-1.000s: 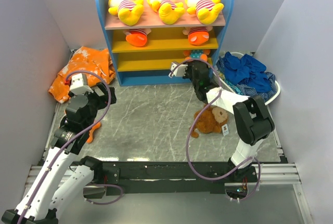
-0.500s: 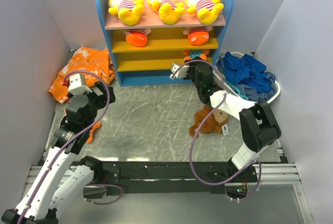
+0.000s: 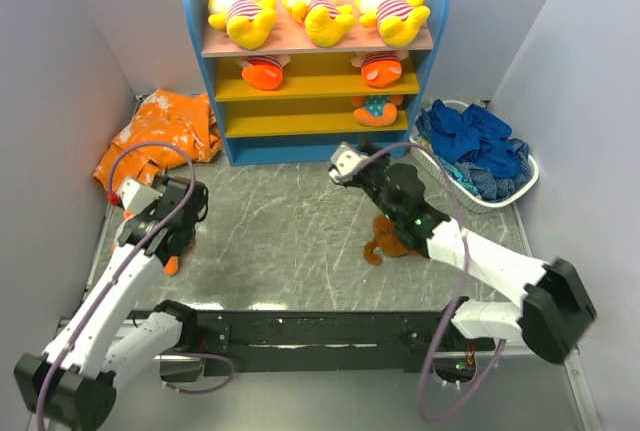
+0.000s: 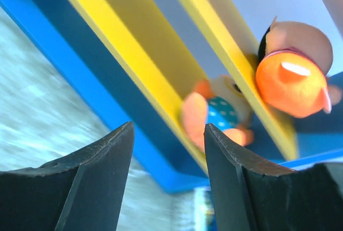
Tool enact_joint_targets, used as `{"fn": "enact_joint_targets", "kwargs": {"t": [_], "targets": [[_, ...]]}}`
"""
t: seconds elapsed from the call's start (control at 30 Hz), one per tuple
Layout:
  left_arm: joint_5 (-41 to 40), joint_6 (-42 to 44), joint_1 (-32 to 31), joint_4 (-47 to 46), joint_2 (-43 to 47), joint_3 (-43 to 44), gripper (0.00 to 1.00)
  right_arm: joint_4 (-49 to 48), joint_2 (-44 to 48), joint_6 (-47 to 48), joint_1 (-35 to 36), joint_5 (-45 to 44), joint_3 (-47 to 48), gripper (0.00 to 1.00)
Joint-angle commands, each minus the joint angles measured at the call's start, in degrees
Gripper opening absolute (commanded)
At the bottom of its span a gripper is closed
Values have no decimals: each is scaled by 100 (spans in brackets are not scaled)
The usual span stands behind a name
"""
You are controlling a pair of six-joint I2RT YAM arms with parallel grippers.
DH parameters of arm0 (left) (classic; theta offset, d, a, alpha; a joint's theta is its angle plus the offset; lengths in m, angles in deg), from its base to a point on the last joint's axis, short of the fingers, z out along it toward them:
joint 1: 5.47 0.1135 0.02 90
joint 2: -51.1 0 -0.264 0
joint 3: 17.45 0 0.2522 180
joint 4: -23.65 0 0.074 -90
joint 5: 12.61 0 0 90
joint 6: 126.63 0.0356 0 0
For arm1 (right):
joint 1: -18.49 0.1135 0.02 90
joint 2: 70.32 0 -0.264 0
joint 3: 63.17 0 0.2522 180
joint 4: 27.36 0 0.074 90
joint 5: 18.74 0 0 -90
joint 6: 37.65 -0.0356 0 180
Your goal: Place and organize the stuffed toys onto the shelf
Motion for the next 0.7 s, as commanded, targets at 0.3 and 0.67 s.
{"fn": "enact_joint_targets", "kwargs": {"t": [0.3, 0.67], "targets": [[-797, -2118, 733, 1091, -808, -165, 98, -7, 1780, -3124, 832, 100, -1042, 63], [151, -1354, 1164, -246, -1924, -868, 62, -272, 2194, -3703, 1122, 171, -1421, 64]]}}
